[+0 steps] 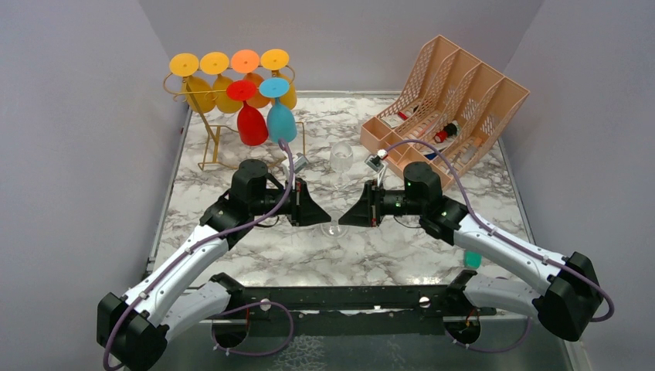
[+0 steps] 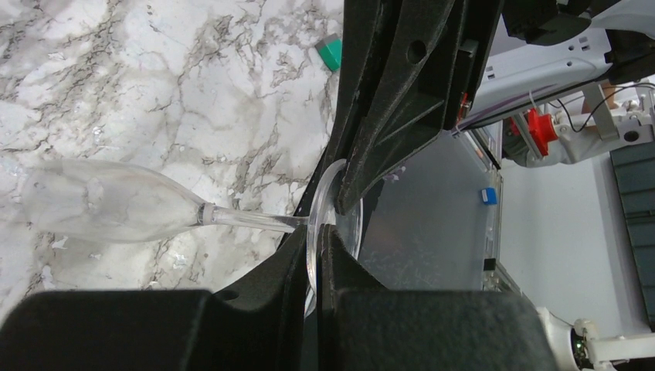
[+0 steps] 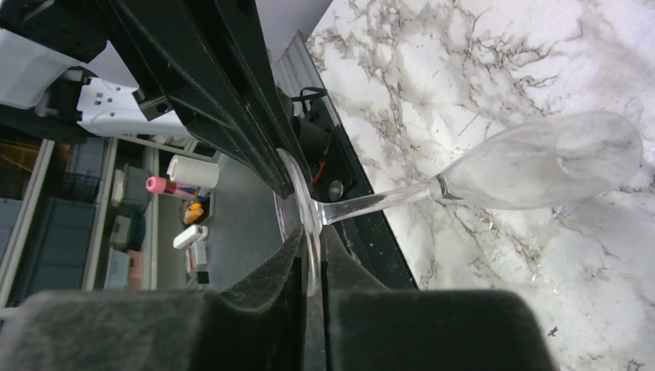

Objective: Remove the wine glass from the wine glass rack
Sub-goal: Place the wine glass at the center of the board.

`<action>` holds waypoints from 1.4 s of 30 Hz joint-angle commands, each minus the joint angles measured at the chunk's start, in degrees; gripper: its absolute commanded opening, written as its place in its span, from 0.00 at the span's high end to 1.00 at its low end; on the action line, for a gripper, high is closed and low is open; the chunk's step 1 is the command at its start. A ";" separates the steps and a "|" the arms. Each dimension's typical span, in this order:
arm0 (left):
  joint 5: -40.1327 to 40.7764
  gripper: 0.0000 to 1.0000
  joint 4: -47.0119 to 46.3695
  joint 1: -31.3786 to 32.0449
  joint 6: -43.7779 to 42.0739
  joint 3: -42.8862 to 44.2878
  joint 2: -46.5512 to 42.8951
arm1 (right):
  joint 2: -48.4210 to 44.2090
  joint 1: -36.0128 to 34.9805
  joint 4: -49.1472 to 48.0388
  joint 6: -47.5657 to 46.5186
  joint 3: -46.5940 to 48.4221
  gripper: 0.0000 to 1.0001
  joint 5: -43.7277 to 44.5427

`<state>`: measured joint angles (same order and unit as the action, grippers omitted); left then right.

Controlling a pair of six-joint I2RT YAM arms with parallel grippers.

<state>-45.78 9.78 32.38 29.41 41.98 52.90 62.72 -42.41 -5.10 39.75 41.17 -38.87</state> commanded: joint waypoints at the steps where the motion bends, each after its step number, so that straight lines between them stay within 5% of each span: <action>1: 0.88 0.91 -3.51 0.66 -0.04 0.45 -0.19 | 0.10 -0.30 -4.84 1.47 -0.98 0.99 -1.56; 6: -2.21 0.58 -1.94 0.67 0.30 -0.98 -1.13 | -0.23 -0.30 -5.11 1.48 -0.88 0.99 -1.16; 11: -4.71 0.53 -0.20 0.95 0.18 -1.80 -1.77 | -1.19 -0.30 -5.45 0.88 -1.42 0.99 0.13; 14: -4.92 0.56 -0.18 1.64 0.27 -1.62 -1.34 | -1.36 -0.30 -5.87 1.18 -1.69 0.99 0.25; 23: -2.71 1.00 0.66 4.53 -2.15 -0.50 1.00 | -3.05 -0.30 -6.67 0.70 -2.48 0.99 0.36; 25: -2.84 1.00 1.69 4.62 -3.30 -0.35 0.98 | -3.63 -0.30 -5.92 0.38 -2.39 0.94 0.41; 30: -3.77 1.00 5.73 4.62 -8.21 0.98 0.12 | -6.44 -0.29 -2.42 0.29 -2.51 0.53 5.08; 35: -5.39 1.00 6.58 4.62 -13.58 0.95 -2.82 | -11.03 -0.22 4.29 -4.29 -1.30 0.44 17.81; 39: -7.43 1.00 2.50 4.62 -17.16 -0.68 -6.00 | -12.64 -0.21 14.35 -5.57 1.30 0.33 36.15; 42: -9.35 1.00 -1.37 4.62 -19.52 -1.82 -7.37 | -12.35 1.18 18.49 -6.06 2.64 0.31 39.65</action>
<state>-50.11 15.84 36.84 16.03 40.77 48.31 50.54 -42.50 4.43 35.90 41.06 -12.71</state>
